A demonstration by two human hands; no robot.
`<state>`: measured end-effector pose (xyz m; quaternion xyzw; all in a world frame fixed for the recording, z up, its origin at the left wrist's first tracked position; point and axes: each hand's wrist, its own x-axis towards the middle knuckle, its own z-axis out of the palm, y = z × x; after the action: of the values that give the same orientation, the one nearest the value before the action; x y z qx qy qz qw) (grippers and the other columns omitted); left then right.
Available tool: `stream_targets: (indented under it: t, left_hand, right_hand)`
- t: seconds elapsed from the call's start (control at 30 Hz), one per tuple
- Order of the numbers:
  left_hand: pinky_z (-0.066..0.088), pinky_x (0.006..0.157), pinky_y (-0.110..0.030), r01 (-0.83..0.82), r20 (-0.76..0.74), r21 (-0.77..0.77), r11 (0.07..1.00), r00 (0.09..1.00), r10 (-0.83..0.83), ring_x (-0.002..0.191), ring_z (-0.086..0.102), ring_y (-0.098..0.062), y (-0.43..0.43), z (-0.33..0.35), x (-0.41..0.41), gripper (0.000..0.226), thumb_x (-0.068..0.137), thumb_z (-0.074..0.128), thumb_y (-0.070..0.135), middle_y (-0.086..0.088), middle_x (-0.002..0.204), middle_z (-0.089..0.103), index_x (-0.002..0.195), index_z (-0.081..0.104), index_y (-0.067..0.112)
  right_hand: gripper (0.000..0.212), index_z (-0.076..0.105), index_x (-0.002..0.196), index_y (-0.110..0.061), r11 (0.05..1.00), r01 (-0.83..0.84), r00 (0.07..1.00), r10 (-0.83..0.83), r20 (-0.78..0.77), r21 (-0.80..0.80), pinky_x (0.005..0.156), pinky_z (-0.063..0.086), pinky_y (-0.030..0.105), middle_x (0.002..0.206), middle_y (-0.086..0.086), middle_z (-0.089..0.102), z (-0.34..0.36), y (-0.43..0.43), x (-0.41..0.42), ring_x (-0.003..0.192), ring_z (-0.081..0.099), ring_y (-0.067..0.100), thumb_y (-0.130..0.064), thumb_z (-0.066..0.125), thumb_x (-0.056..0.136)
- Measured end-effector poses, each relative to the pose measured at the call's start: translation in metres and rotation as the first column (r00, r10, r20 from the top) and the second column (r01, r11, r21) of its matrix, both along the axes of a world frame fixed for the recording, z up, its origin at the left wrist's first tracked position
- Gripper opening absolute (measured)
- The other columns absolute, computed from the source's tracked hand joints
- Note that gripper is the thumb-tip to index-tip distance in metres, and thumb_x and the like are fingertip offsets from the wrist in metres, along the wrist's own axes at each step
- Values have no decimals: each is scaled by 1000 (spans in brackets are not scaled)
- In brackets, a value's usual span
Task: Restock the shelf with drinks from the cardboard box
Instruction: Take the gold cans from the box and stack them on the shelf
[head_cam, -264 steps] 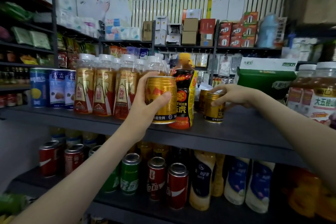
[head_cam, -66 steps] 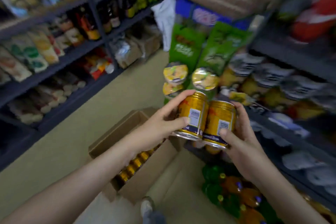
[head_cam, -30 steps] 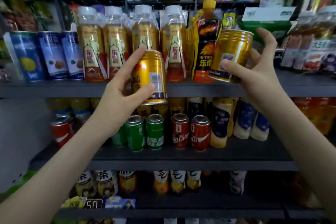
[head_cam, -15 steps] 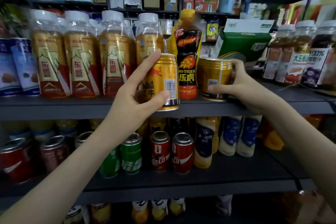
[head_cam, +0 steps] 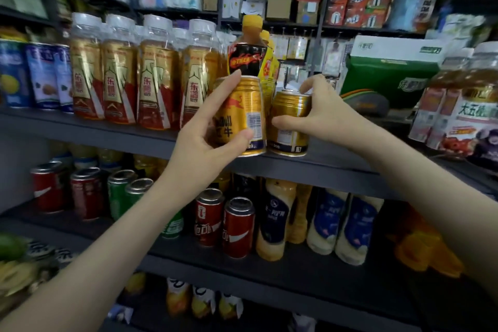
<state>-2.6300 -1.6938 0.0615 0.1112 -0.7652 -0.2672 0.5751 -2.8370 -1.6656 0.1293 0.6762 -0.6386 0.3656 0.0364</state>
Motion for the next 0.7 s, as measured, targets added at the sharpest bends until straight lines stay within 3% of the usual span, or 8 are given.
stream_targets:
  t: [0.07, 0.13, 0.2, 0.37, 0.43, 0.53, 0.6, 0.7]
  left_hand:
    - [38, 89, -2, -47, 3, 13, 999, 999, 47, 122, 40, 16, 3, -1, 3, 66, 89, 62, 6, 24, 143, 35, 143, 35, 32]
    - [38, 87, -1, -79, 18, 16, 997, 997, 79, 119, 41, 19, 3, 0, 9, 66, 89, 62, 6, 26, 142, 35, 143, 35, 33]
    - [37, 87, 0, -85, 27, 16, 996, 996, 84, 117, 41, 21, 0, 4, 12, 66, 89, 62, 5, 26, 140, 36, 143, 35, 32]
    - [37, 109, -26, -90, 53, -25, 996, 994, 91, 134, 34, 5, -7, 11, 15, 66, 90, 63, 11, 26, 146, 36, 145, 34, 34]
    - [35, 112, -33, -89, 52, -29, 996, 994, 91, 135, 32, 4, -8, 12, 16, 66, 90, 63, 12, 29, 146, 34, 144, 34, 38]
    - [35, 112, -35, -66, 63, -38, 997, 996, 68, 135, 34, 4, -10, 13, 18, 67, 90, 63, 13, 32, 144, 34, 144, 33, 40]
    - [35, 109, -23, -46, 66, -50, 998, 997, 49, 133, 34, 8, -12, 15, 18, 66, 90, 63, 14, 36, 141, 35, 144, 33, 38]
    - [35, 101, -9, -22, 62, -88, 996, 998, 27, 131, 35, 8, -12, 19, 12, 66, 90, 63, 13, 28, 144, 35, 146, 33, 32]
  right_hand:
    - [61, 30, 120, -19, 987, -121, 983, 104, 153, 106, 73, 53, 23, 105, 0, 49, 4, 1, -6, 92, 58, 17, -26, 75, 80]
    - [61, 28, 126, -21, 955, -247, 925, 183, 334, 162, 90, 53, 36, 110, 4, 52, 8, 3, -14, 102, 60, 26, -7, 69, 84]
    - [61, 27, 129, -25, 940, -304, 886, 222, 407, 151, 93, 51, 41, 121, 7, 50, 10, 6, -19, 107, 58, 27, -6, 66, 85]
    - [85, 27, 120, -23, 992, -106, 972, 88, 219, 73, 80, 54, 33, 120, 1, 44, 3, -2, -4, 99, 57, 16, -57, 77, 60]
    - [78, 28, 117, -22, 998, -62, 982, 59, 182, 12, 77, 53, 32, 115, 2, 46, 1, -5, -1, 96, 58, 17, -48, 80, 66]
    - [68, 30, 122, -23, 986, -159, 933, 133, 333, 51, 79, 55, 32, 109, -2, 50, 4, -3, -6, 91, 59, 14, -25, 79, 75]
    - [65, 36, 125, -23, 972, -227, 901, 184, 392, 67, 80, 53, 29, 114, -4, 49, 5, 0, -8, 98, 57, 15, -21, 78, 76]
    - [56, 45, 127, -20, 973, -195, 961, 165, 223, 122, 79, 49, 18, 119, -6, 53, 6, 4, -7, 108, 58, 16, -29, 74, 80]
